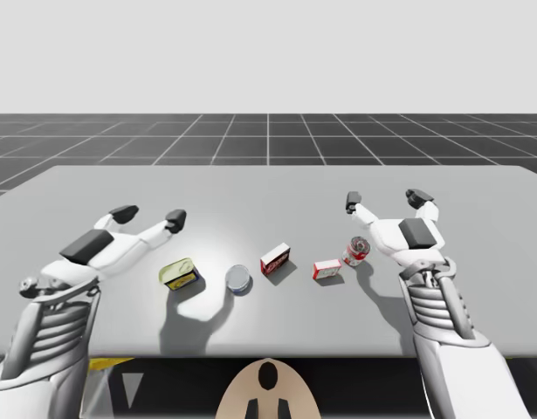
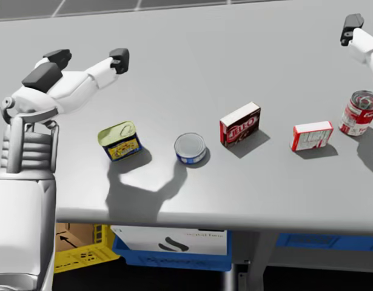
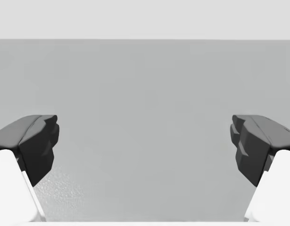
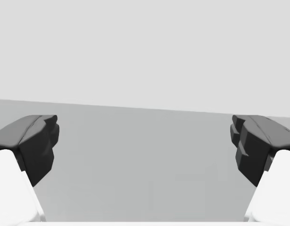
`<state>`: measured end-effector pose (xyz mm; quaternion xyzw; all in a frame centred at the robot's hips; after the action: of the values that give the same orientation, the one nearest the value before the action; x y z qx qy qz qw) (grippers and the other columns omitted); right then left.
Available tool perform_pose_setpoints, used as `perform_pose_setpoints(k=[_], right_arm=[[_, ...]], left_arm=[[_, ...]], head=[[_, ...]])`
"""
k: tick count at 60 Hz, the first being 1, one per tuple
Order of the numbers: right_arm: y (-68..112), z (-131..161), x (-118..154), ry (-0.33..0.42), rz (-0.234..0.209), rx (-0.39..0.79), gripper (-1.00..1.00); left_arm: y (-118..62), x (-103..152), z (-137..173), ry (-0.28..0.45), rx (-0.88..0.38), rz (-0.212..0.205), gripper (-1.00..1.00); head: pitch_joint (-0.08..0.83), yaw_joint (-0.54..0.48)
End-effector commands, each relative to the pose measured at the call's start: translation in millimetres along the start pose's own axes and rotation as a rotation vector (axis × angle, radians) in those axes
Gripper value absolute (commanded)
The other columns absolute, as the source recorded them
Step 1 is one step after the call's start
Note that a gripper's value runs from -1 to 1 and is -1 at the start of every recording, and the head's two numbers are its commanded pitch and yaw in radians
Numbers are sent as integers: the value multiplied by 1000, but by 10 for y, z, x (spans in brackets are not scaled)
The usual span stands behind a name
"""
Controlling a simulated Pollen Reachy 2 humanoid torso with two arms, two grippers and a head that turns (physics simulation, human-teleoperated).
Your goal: Lift the tuna fish can off the table.
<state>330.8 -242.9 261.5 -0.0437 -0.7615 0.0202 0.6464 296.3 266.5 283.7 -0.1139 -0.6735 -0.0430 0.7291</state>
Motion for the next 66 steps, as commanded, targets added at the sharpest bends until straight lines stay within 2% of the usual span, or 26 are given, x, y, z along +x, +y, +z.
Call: perform_pose_setpoints(k=[1,8,13,18,22,26,27,29,32,43,49,63,66], right_arm=[[-5,-11,-12,2,2,-1,-1000],[-12,-14,-15,3,3,-2,-1000],[-11,-16,-21,4,4,-3,-1000],[-9,-17,-24,3,8,-3,-1000],[-12,-15,-20,-1,11,-4,-1000],[-13,-15,-18,-1,10,-5,-1000],[-11,-13,-17,-2,10,-5,-1000],[-10,-13,-17,-3,11,-5,-1000],[-4,-9,-11,-6,13,-4,-1000],[3,-13,2,-21,23,-9,-1000],[4,-11,4,-22,24,-11,-1000],[-3,-16,10,-26,27,-15,-1000],[-5,-15,11,-26,27,-16,-1000]], left_arm=[[-246,56,383,33,-79,-8,-1000],[-366,-27,620,36,-157,-43,-1000],[-453,-128,725,78,-205,-48,-1000],[-546,-307,812,120,-239,-71,-1000],[-560,-422,849,126,-252,-89,-1000],[-570,-513,870,133,-270,-84,-1000],[-580,-568,880,141,-279,-98,-1000],[-593,-630,880,154,-291,-96,-1000],[-619,-739,868,183,-305,-106,-1000],[-684,-1053,708,254,-310,-98,-1000],[-700,-1120,620,278,-303,-100,-1000],[-816,-1199,322,381,-329,-74,-1000],[-840,-1216,272,388,-327,-91,-1000]], head=[[758,155],[758,156],[757,155],[757,155],[757,156],[757,154],[756,154],[756,154],[756,155],[758,151],[757,149],[755,143],[756,140]])
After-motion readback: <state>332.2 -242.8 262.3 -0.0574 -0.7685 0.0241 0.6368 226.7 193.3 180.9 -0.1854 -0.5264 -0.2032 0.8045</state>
